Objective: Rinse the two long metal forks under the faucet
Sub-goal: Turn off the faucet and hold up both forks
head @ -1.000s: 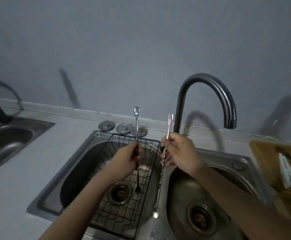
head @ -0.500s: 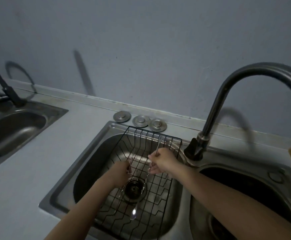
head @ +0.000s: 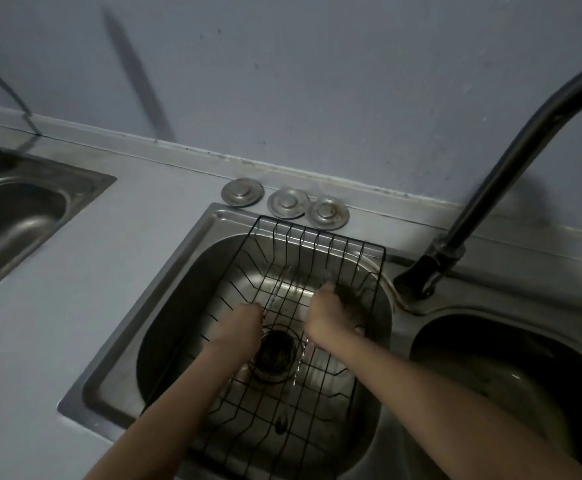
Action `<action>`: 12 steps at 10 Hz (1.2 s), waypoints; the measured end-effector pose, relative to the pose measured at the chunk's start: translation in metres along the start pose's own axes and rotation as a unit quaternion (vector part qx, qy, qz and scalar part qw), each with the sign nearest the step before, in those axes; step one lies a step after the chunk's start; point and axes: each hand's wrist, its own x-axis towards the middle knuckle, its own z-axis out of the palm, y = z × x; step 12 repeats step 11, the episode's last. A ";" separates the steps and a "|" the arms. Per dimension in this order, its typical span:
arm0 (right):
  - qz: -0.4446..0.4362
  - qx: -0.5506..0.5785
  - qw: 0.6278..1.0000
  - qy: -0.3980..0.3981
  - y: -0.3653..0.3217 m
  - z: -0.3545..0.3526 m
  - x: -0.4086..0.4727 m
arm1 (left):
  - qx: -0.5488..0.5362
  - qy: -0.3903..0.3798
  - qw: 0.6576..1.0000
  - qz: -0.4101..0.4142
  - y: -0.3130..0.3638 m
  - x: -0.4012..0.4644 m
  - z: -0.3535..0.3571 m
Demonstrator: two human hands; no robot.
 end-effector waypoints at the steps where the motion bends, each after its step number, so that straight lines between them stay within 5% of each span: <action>1: 0.008 0.011 1.000 0.025 0.005 0.009 0.013 | 0.015 0.000 1.000 0.003 -0.001 0.005 0.004; 5: -0.098 -0.177 0.979 -0.038 0.016 0.007 0.010 | 0.003 0.032 0.999 0.005 0.001 0.007 0.010; 9: -0.176 -0.358 0.915 -0.053 0.009 -0.004 -0.012 | -0.032 0.030 0.999 -0.010 0.004 -0.005 0.001; 12: -0.250 -0.356 0.898 -0.070 0.003 -0.018 -0.036 | -0.096 0.040 0.995 0.010 0.010 -0.030 -0.029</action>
